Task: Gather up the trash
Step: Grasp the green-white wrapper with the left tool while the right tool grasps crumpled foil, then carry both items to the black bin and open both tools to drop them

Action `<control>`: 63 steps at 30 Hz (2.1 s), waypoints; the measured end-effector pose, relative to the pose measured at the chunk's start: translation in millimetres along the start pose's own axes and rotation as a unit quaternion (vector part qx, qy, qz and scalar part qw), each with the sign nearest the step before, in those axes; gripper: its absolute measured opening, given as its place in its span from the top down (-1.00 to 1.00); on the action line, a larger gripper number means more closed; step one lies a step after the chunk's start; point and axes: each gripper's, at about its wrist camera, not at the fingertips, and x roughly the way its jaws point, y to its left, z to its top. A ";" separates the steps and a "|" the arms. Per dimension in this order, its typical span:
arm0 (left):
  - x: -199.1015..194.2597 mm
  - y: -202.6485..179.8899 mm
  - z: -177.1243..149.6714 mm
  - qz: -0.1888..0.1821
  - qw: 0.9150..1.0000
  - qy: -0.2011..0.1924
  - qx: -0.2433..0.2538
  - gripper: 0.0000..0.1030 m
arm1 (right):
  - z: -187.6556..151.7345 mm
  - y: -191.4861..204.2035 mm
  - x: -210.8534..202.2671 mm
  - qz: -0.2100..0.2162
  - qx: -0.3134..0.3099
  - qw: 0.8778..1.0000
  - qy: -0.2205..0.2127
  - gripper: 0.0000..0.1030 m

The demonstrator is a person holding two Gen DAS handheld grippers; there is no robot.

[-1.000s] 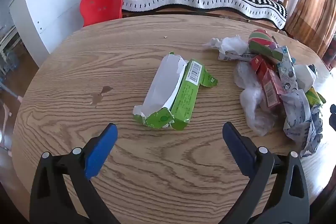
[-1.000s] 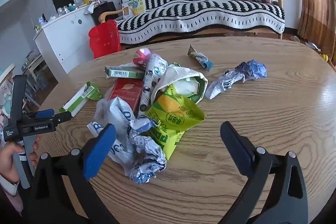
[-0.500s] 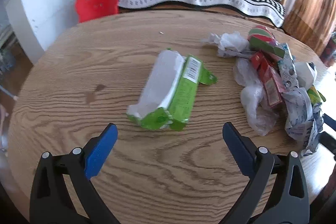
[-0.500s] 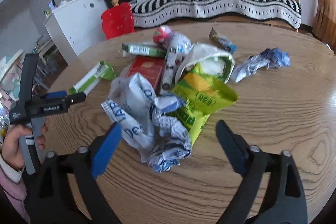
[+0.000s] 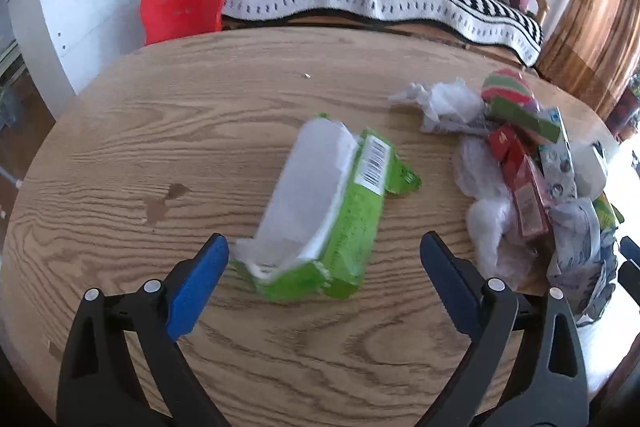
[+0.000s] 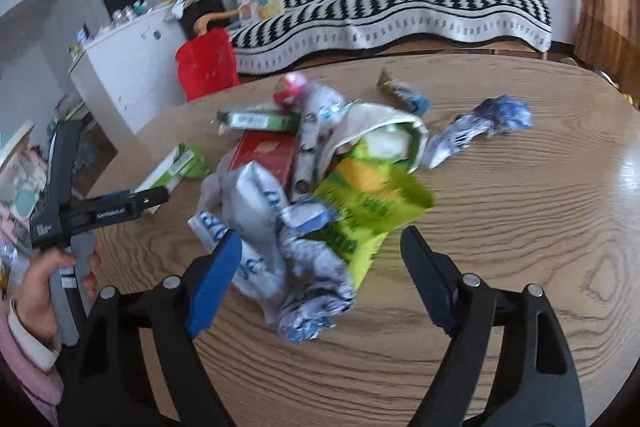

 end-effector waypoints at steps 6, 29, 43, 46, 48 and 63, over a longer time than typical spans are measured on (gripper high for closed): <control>10.1 14.5 2.0 -0.002 1.000 0.011 -0.025 -0.77 | -2.8 -5.5 19.2 -0.021 -0.008 0.998 0.054 -0.18; -41.8 7.5 -2.4 -0.047 0.994 -0.092 -0.046 0.48 | -0.9 -21.5 -21.1 -0.009 0.049 0.999 -0.010 0.48; -143.2 -243.0 -56.4 -0.289 0.943 -0.076 0.143 0.54 | -56.1 -147.4 -190.8 -0.072 0.170 0.977 -0.107 0.48; -162.1 -323.9 -108.5 -0.366 0.908 -0.014 0.204 0.54 | -103.4 -193.0 -246.3 -0.117 0.208 0.963 -0.122 0.48; -163.3 -373.3 -152.8 -0.397 0.884 0.042 0.244 0.54 | -145.9 -227.1 -272.5 -0.143 0.247 0.951 -0.115 0.48; -108.3 -494.5 -312.0 -0.330 0.840 0.208 0.379 0.54 | -316.0 -346.6 -257.8 -0.143 0.428 0.892 -0.021 0.48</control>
